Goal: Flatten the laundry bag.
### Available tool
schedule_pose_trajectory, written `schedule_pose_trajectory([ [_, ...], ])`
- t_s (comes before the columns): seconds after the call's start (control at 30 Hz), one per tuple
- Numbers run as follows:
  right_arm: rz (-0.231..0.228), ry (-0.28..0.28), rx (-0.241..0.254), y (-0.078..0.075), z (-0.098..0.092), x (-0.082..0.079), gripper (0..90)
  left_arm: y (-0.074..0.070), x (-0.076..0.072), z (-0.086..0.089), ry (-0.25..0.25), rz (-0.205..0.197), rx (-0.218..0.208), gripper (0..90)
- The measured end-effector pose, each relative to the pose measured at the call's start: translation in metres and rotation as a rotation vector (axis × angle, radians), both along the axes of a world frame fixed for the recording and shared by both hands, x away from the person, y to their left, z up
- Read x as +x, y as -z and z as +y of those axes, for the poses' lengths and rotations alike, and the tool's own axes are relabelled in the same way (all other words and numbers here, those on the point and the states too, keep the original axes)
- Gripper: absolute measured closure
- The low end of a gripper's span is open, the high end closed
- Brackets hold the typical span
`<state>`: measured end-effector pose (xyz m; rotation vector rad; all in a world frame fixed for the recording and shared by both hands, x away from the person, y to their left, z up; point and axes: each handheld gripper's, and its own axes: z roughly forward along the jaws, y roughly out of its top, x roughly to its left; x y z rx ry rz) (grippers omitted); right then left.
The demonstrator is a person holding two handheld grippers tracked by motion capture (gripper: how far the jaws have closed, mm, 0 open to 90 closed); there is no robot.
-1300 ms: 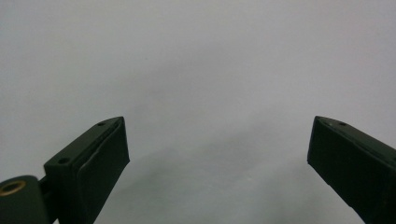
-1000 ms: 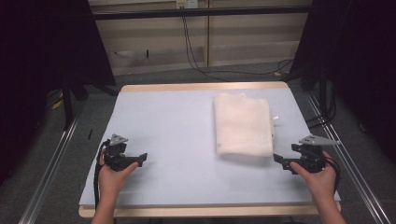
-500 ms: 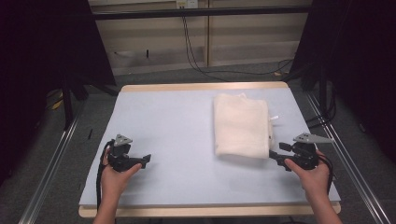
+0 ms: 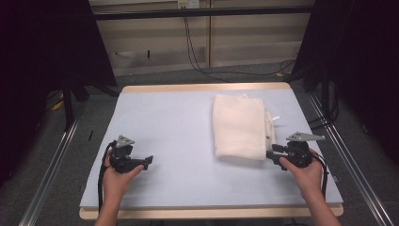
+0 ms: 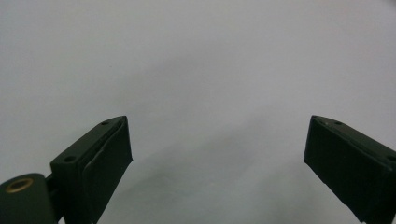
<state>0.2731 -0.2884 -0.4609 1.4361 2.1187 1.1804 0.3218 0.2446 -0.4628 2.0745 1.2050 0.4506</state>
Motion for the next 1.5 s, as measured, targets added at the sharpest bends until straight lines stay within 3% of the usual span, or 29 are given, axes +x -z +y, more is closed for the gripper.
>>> schedule_pose_trajectory([
  [0.43,0.054,0.038,0.038,0.009,0.007,0.018,51.5,-0.002,0.000,-0.001,0.009,-0.003,0.033,8.2],
  [0.47,0.052,0.037,0.036,0.010,0.007,0.019,53.0,-0.001,0.000,-0.003,-0.004,-0.007,0.016,8.3],
  [0.6,0.035,0.030,0.039,0.010,0.009,0.021,77.0,-0.001,0.000,-0.003,-0.004,-0.009,0.019,8.6],
  [0.67,0.030,0.018,0.052,0.008,0.009,0.021,82.6,-0.002,0.000,-0.001,0.011,-0.004,0.029,8.8],
  [0.73,0.012,0.004,0.037,0.005,0.010,0.021,85.0,-0.002,-0.001,-0.002,0.000,-0.005,0.009,8.9],
  [0.97,-0.056,-0.045,0.019,-0.013,0.025,0.016,85.5,-0.001,0.000,-0.003,0.003,0.001,0.003,9.0],
  [1.5,-0.075,-0.109,0.031,-0.024,0.060,0.025,85.8,-0.002,0.000,-0.005,0.017,0.011,-0.010,9.2],
])
